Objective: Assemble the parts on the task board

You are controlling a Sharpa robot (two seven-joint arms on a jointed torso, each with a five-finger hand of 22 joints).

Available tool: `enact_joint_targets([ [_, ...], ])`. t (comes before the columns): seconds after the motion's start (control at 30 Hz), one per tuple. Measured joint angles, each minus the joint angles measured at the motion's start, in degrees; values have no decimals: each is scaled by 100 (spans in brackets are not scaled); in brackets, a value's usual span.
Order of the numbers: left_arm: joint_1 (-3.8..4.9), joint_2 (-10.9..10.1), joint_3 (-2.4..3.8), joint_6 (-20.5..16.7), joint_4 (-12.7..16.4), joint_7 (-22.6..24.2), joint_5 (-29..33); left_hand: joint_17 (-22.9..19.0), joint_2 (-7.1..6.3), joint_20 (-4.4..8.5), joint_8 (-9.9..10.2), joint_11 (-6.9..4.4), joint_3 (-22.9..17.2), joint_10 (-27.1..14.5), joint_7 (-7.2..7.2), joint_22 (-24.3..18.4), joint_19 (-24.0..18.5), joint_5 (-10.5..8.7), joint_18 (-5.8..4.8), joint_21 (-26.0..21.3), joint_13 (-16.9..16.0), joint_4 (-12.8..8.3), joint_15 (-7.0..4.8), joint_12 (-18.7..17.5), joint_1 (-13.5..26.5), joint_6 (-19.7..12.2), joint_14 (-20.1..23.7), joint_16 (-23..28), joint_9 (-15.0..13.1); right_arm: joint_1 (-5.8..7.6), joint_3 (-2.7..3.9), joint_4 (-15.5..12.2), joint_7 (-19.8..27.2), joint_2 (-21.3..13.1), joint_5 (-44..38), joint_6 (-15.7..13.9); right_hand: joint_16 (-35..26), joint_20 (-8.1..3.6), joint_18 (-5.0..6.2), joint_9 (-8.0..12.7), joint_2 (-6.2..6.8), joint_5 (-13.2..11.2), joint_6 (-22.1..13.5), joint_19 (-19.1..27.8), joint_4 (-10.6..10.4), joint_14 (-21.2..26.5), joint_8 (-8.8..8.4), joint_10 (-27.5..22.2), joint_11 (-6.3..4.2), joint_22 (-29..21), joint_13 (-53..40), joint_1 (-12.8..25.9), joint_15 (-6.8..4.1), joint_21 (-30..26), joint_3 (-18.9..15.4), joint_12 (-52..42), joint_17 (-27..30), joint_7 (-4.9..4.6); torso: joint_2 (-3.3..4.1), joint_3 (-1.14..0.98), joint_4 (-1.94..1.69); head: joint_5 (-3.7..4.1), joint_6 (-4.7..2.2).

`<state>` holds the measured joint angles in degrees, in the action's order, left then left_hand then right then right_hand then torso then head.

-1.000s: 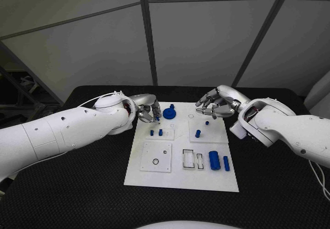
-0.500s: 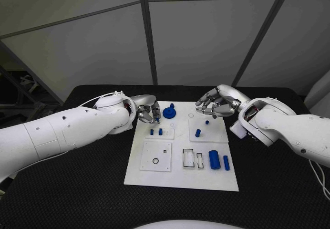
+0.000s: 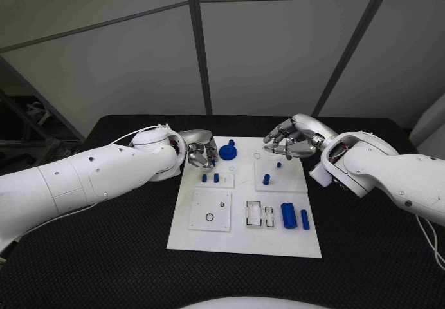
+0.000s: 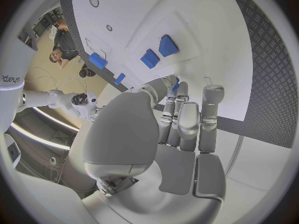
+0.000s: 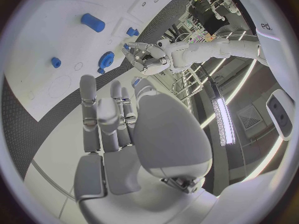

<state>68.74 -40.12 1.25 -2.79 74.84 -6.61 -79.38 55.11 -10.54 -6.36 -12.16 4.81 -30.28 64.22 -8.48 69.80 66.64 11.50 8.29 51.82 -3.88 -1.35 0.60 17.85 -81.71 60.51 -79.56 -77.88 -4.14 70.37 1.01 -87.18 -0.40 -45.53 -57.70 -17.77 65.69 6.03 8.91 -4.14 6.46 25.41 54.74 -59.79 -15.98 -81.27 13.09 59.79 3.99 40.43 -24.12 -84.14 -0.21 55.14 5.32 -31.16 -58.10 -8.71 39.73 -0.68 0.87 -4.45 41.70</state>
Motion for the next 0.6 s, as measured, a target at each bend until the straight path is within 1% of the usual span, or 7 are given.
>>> enact_joint_targets([
  [0.1, -2, 8, 1, 23, -6, -1, 4, -11, 0, 0, 0, 0, 0, 0, 1, 0, 0, -1, 0, 0, 0, 0, 0, 0, 0, 0, 0, 0, 0, 0, 0, 0, 0, 0, 0, 0, 0, 0, -1, 0, 0, 0, 0, 0, 0, 0, 0, 0, 0, 0, 0, 0, 0, 0, 0, 0, 0, 0, 0, 0, 0, 1, 3],
  [0.17, -4, 13, 2, 42, -10, -1, 12, -26, 0, 0, 0, -21, 0, 22, 32, 0, 0, -28, 0, 0, -9, 0, 0, 0, 0, 32, 0, 0, -1, 0, 0, 0, 0, 0, 0, 0, 0, 0, 0, 0, 0, 0, 0, 0, 0, 0, 0, 0, 0, 0, 0, 0, 0, 0, 0, 0, 0, 0, -2, 0, 0, 2, 3],
  [0.4, -6, 26, 2, 96, -18, 1, 46, -47, 0, 0, 0, -21, 0, 22, 10, 0, 0, -28, 0, 0, -14, 0, 0, 0, 0, 52, 0, 0, 0, 0, 0, -1, 0, 0, 0, 0, 0, 0, 0, 0, 0, 0, 0, 0, 0, 0, 0, 0, 0, 0, -1, 0, 0, 0, 0, 0, 0, 0, -3, 1, -2, 9, 3],
  [0.47, -8, 30, 1, 110, -21, 4, 54, -56, 0, 0, 0, -41, 0, 41, 10, 0, 0, -28, 1, 0, -14, 0, 0, 0, -1, 51, 0, 0, 0, 0, 0, -1, 0, 2, 0, 0, 0, 0, 0, 0, 0, 0, 0, 0, 0, 0, 0, 0, 0, 0, -1, 0, 0, 0, 0, 0, 0, 0, -3, 1, -3, 11, 2],
  [0.53, -10, 35, 0, 122, -23, 5, 58, -56, -1, 0, 0, -22, 0, 65, 31, 0, 0, -28, 0, 0, -14, 0, 0, 0, -1, 72, 0, 0, -5, 0, 0, 0, 0, 5, 0, 0, 0, 0, -1, 0, 0, 0, 0, 0, 0, 0, 0, 0, 0, 0, -1, 0, 0, 0, 0, 0, 0, 0, -3, 1, -4, 12, 1],
  [0.6, -11, 37, -1, 131, -27, 5, 62, -62, -1, 0, 0, -54, 0, 96, 53, 0, 0, -28, 0, 0, -24, 0, 0, 0, -1, 94, 0, 0, -11, 0, 0, 1, 0, 5, 0, 0, 0, 0, -1, 0, 0, 0, 0, 0, 0, 0, 0, 0, 0, 1, -1, 0, 0, 0, 0, 0, 0, 0, -3, 1, -4, 12, 5],
])
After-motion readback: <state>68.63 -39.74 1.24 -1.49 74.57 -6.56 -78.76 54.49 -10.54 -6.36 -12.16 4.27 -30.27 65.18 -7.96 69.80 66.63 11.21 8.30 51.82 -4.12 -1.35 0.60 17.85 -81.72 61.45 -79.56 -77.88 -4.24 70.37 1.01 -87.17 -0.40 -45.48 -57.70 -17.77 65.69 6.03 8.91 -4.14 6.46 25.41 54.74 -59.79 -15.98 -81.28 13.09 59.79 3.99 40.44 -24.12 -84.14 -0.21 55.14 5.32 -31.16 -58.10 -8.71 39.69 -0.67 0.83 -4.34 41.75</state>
